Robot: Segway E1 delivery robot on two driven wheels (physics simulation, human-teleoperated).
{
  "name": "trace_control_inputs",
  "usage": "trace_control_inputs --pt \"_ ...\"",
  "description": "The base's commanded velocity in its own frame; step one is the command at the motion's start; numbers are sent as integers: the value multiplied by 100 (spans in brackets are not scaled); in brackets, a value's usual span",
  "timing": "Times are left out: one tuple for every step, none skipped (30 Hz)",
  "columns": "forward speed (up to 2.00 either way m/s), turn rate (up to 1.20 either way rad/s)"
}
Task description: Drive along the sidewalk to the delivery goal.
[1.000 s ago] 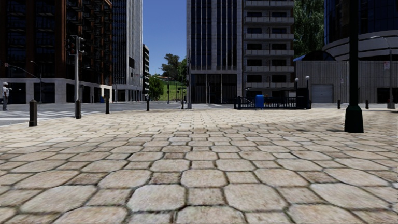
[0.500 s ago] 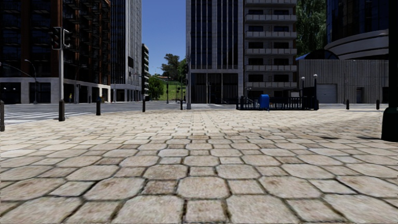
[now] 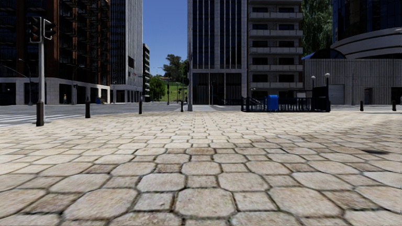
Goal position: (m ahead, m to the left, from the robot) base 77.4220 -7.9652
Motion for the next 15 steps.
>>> trace_control_inputs --pt "200 0" --pt "200 0" --pt "200 0" --pt "200 0" --pt "200 0" --pt "200 0" --pt "200 0" --pt "200 0" --pt "200 0" --pt "200 0" --pt "200 0" --pt "200 0" --pt "200 0" --pt "200 0" --pt "200 0"
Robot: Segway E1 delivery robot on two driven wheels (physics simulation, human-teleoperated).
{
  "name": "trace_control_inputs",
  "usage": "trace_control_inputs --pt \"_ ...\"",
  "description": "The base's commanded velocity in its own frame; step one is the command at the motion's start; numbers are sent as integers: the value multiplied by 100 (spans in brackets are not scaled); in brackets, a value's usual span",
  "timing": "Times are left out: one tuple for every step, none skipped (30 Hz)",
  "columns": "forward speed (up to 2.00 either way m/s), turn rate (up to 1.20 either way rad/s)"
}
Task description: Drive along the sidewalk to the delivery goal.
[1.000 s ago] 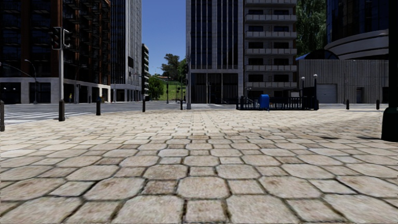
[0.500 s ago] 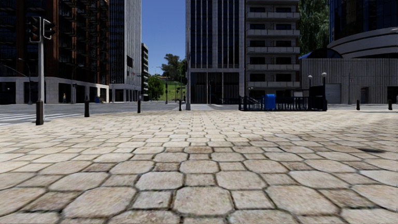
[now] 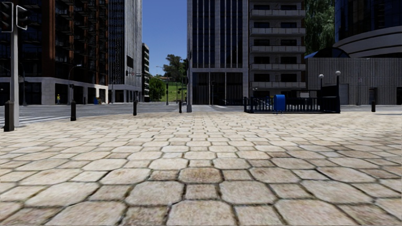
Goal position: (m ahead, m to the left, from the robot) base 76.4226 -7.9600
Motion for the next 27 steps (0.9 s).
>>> trace_control_inputs --pt "200 0" --pt "200 0" --pt "200 0" --pt "200 0" --pt "200 0" --pt "200 0" --pt "200 0" --pt "200 0" --pt "200 0" --pt "200 0" --pt "200 0" --pt "200 0" --pt "200 0" --pt "200 0" --pt "200 0" --pt "200 0" --pt "200 0" --pt "200 0" --pt "200 0" --pt "200 0" --pt "200 0" --pt "200 0" --pt "200 0" --pt "200 0" --pt "200 0" --pt "200 0" --pt "200 0"
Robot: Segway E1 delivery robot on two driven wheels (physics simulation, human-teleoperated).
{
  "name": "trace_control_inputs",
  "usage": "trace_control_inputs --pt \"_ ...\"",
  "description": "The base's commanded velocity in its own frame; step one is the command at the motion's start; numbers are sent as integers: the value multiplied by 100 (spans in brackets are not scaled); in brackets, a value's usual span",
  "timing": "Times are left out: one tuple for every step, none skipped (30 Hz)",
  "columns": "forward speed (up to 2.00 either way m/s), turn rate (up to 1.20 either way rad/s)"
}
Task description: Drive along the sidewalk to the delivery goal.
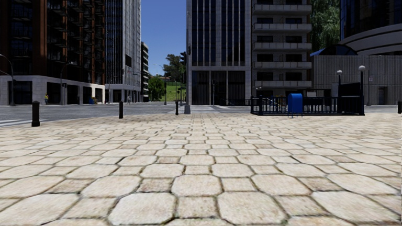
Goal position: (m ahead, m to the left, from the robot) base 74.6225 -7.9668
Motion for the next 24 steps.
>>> trace_control_inputs --pt "200 0" --pt "200 0" --pt "200 0" --pt "200 0" --pt "200 0" --pt "200 0" --pt "200 0" --pt "200 0" --pt "200 0" --pt "200 0" --pt "200 0" --pt "200 0" --pt "200 0" --pt "200 0" --pt "200 0" --pt "200 0" --pt "200 0" --pt "200 0" --pt "200 0" --pt "200 0" --pt "200 0" --pt "200 0" --pt "200 0" --pt "200 0"
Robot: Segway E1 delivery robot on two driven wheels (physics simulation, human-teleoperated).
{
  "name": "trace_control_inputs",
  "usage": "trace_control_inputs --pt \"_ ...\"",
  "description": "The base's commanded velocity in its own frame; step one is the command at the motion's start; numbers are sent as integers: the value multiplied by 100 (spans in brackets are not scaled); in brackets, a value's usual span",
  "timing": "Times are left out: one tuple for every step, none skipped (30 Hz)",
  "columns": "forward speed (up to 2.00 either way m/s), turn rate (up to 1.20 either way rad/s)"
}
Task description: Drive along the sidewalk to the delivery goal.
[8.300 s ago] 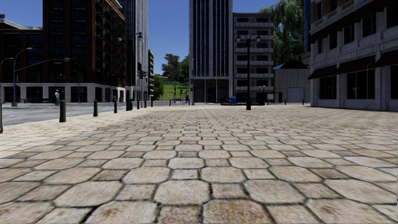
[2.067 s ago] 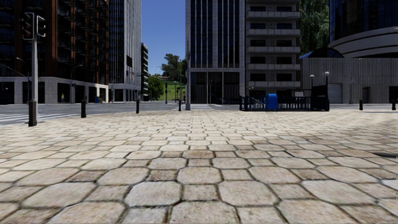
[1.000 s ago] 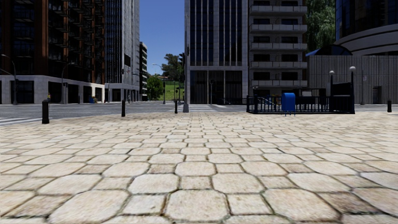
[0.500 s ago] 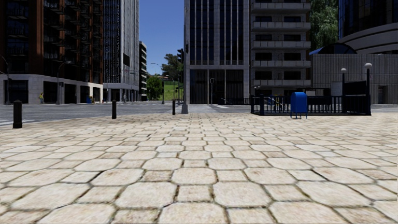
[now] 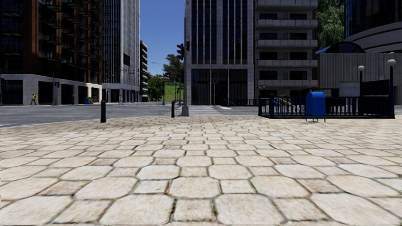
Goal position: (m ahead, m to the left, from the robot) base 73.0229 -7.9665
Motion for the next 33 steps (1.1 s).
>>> trace_control_inputs --pt "200 0" --pt "200 0" --pt "200 0" --pt "200 0" --pt "200 0" --pt "200 0" --pt "200 0" --pt "200 0" --pt "200 0" --pt "200 0" --pt "200 0" --pt "200 0" --pt "200 0" --pt "200 0" --pt "200 0" --pt "200 0" --pt "200 0" --pt "200 0" --pt "200 0" --pt "200 0" --pt "200 0" --pt "200 0" --pt "200 0" --pt "200 0" --pt "200 0" --pt "200 0" --pt "200 0" --pt "200 0" --pt "200 0" --pt "200 0" --pt "200 0" --pt "200 0" --pt "200 0"
